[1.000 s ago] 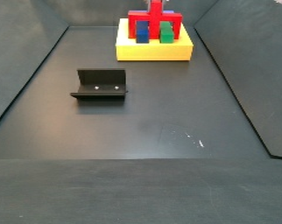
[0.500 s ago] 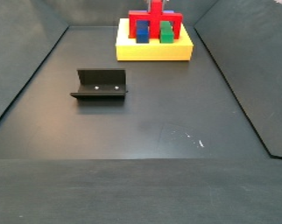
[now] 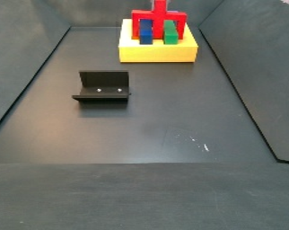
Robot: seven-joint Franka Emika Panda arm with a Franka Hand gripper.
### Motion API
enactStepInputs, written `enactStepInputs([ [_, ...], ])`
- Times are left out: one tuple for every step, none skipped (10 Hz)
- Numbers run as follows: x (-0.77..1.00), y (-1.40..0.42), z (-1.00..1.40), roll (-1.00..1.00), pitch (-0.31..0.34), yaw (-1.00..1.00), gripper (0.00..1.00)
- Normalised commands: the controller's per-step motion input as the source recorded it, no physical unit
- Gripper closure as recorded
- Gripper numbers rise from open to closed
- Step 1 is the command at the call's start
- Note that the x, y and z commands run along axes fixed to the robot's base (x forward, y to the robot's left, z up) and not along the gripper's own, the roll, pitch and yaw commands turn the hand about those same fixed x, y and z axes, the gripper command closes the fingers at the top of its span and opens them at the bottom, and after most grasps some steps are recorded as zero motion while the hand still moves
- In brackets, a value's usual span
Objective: Pick up the red object. Move up. Move to above the board. Insert the red object.
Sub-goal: Insert the red object.
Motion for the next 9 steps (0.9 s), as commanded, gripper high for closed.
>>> enactStepInputs([
  [0.05,0.0,0.0,0.0,0.144,0.0,1.0],
  [0.02,0.0,0.0,0.0,0.179,0.05,1.0],
  [0.06,0.0,0.0,0.0,0.24,0.09,1.0],
  [0.14,0.0,0.01,0.0,0.259,0.09,1.0],
  [0.11,0.0,0.05,0.0,0.264,0.1,1.0],
  [0.16,0.0,0.08,0.0,0.296,0.13,1.0],
  [0.2,-0.02,0.0,0.0,0.246,0.03,1.0],
  [0.16,-0.03,-0.09,0.0,0.189,0.0,1.0],
  [0.0,0.0,-0.14,-0.04,0.12,0.0,1.0],
])
